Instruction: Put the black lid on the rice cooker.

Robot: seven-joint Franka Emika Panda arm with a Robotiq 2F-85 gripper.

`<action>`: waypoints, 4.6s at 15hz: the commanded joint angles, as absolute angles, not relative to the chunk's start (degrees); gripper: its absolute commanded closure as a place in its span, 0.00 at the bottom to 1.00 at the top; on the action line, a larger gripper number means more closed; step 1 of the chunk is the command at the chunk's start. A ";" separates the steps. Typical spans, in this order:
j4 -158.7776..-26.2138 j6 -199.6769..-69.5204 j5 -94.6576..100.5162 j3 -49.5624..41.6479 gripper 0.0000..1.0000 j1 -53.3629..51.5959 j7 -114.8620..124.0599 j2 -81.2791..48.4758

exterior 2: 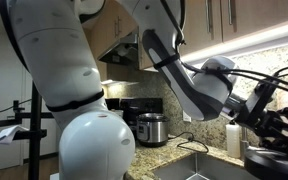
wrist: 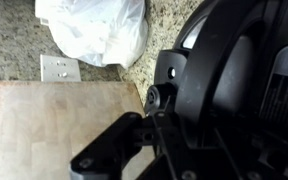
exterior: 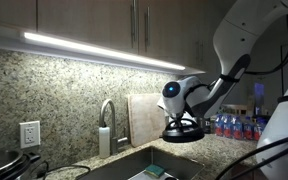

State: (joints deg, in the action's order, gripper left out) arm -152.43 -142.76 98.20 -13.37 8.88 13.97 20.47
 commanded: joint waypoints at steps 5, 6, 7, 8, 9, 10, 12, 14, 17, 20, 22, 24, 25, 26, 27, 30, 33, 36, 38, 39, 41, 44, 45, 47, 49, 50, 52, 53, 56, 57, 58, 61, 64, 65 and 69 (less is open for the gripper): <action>-158.16 -141.15 100.07 -4.47 0.98 0.42 11.98 26.32; -158.83 -141.54 100.83 -3.47 0.98 -0.79 12.36 27.00; -159.47 -141.71 101.35 -2.35 0.98 -2.11 12.58 27.74; -159.85 -141.96 101.88 -1.52 0.98 -3.30 12.80 28.32; -160.21 -142.67 102.10 -0.85 0.98 -4.60 12.71 28.81; -160.36 -143.14 102.40 -0.27 0.98 -5.77 13.01 29.08; -159.24 -145.20 104.01 0.43 0.98 -8.07 13.98 27.87; -158.98 -148.10 105.22 0.51 0.98 -9.83 13.81 27.70; -158.31 -152.91 107.64 0.63 0.98 -12.00 14.38 27.15; -157.59 -157.85 111.13 0.49 0.98 -14.14 15.12 27.07; -156.97 -161.27 114.09 0.16 0.98 -15.66 16.08 27.45; -155.67 -165.65 118.73 -1.12 0.98 -17.40 18.87 28.35; -155.15 -168.32 120.85 -2.03 0.98 -18.12 19.70 29.28; -154.70 -170.90 122.71 -2.89 0.98 -18.90 20.49 30.43; -153.56 -173.74 124.65 -4.06 0.98 -19.95 21.19 30.60; -150.98 -180.41 127.90 -7.66 0.98 -23.23 21.30 32.27; -151.90 -179.23 125.19 -7.39 0.90 -22.29 19.98 30.19; -151.91 -179.23 125.41 -8.66 0.90 -22.23 19.98 31.49; -151.93 -179.23 125.42 -8.70 0.90 -22.23 19.98 31.53; -151.56 -179.95 126.21 -9.77 0.98 -23.41 20.57 31.25; -149.89 -180.92 126.01 -8.96 0.98 -24.14 19.31 30.15; -145.07 -183.03 124.17 -5.50 0.98 -24.85 16.73 25.88; -143.29 -183.53 123.95 -4.23 0.98 -25.09 16.22 24.57; -138.87 -184.04 122.93 -0.50 0.98 -24.53 14.66 21.74; -133.86 -184.30 121.17 3.31 0.98 -23.11 11.97 18.35; -130.69 -183.35 121.91 3.17 0.98 -24.41 11.99 15.56; -124.24 -183.91 121.34 4.49 0.98 -24.42 10.52 10.89; -121.04 -184.39 120.73 5.09 0.98 -24.22 9.64 8.27; -111.65 -186.71 118.54 5.82 0.98 -24.46 6.60 -0.31; -108.69 -188.12 117.89 5.84 0.98 -24.77 5.70 -3.32; -106.16 -189.52 117.23 5.91 0.98 -25.17 4.87 -6.35; -102.65 -194.10 111.39 10.58 0.98 -21.50 -1.71 -12.23; -102.17 -194.14 108.25 13.02 0.98 -21.40 -7.06 -14.59; -102.11 -193.19 107.75 13.53 0.98 -21.66 -8.49 -14.95; -101.97 -189.50 106.29 14.37 0.98 -21.92 -11.70 -15.17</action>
